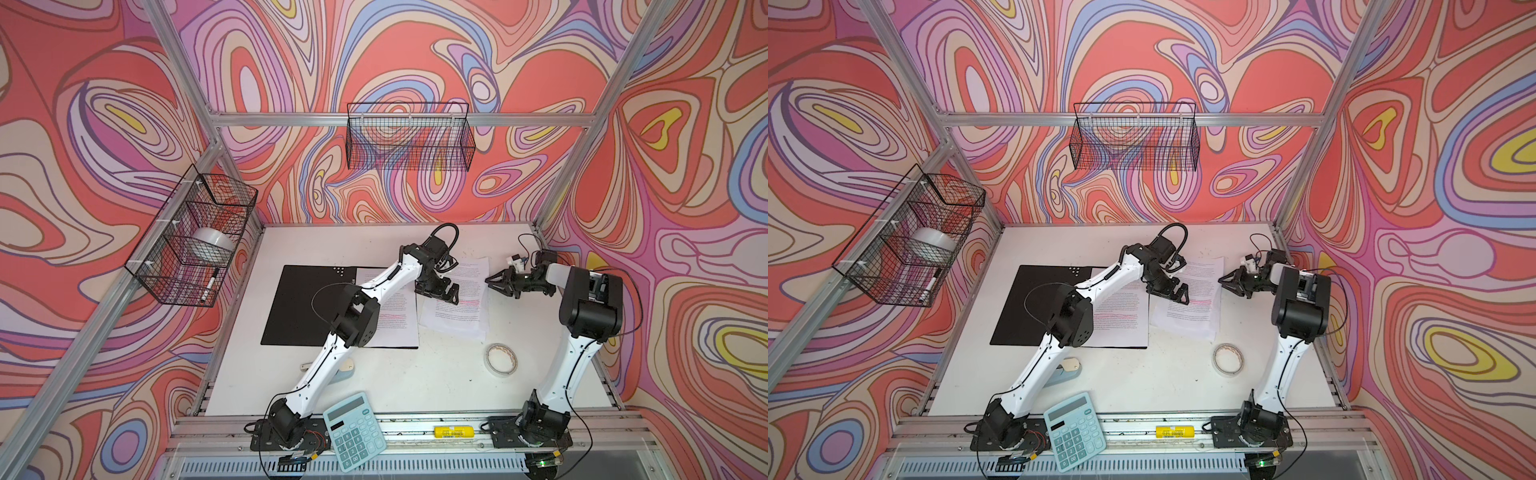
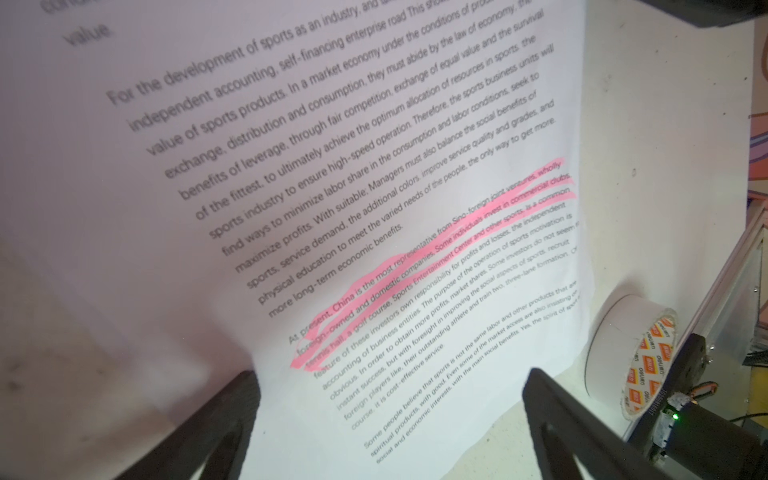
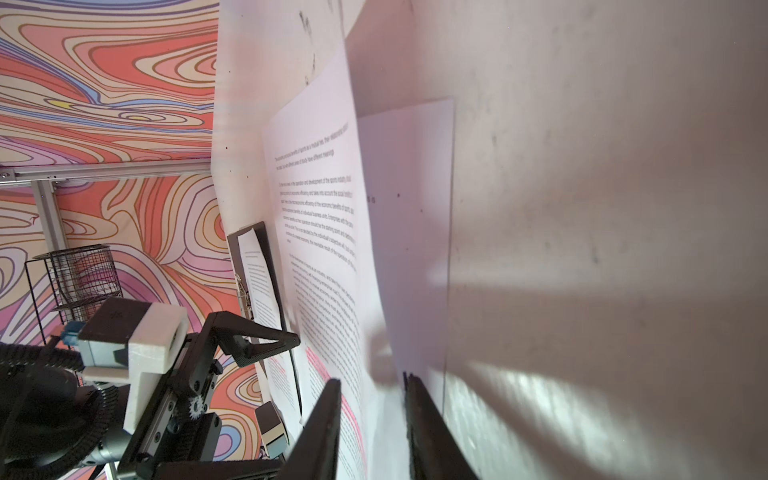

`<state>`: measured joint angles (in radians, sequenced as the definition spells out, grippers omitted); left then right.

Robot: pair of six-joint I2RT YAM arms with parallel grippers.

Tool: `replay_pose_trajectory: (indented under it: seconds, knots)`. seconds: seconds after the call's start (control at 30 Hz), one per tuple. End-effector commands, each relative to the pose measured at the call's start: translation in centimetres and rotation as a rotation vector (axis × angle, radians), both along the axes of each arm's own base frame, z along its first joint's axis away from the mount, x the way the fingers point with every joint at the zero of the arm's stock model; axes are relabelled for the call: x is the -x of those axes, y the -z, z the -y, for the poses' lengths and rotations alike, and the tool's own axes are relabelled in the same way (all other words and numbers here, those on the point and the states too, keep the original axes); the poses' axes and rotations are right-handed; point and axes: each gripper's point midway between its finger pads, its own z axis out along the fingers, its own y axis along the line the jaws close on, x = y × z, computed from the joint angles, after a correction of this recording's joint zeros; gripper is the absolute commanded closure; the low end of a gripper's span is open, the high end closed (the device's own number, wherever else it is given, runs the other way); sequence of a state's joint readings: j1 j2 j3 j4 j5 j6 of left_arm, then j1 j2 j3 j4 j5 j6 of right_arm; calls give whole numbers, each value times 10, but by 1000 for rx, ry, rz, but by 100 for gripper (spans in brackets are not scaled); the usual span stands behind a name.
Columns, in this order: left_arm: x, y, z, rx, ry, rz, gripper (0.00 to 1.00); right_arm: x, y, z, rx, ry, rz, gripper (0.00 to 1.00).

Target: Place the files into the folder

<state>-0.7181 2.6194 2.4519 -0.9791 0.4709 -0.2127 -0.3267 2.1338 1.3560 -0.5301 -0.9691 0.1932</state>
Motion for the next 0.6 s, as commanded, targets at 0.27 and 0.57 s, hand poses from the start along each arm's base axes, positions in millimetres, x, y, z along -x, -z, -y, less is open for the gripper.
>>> replay_pose_trajectory:
  seconds: [0.27, 0.57]
  knots:
    - [-3, 4, -13, -51, -10, 4, 0, 5, -26, -2, 23, -24, 60, 73]
    - [-2, 2, -12, -43, -10, 2, 0, 10, -26, -10, -39, -41, 62, 77]
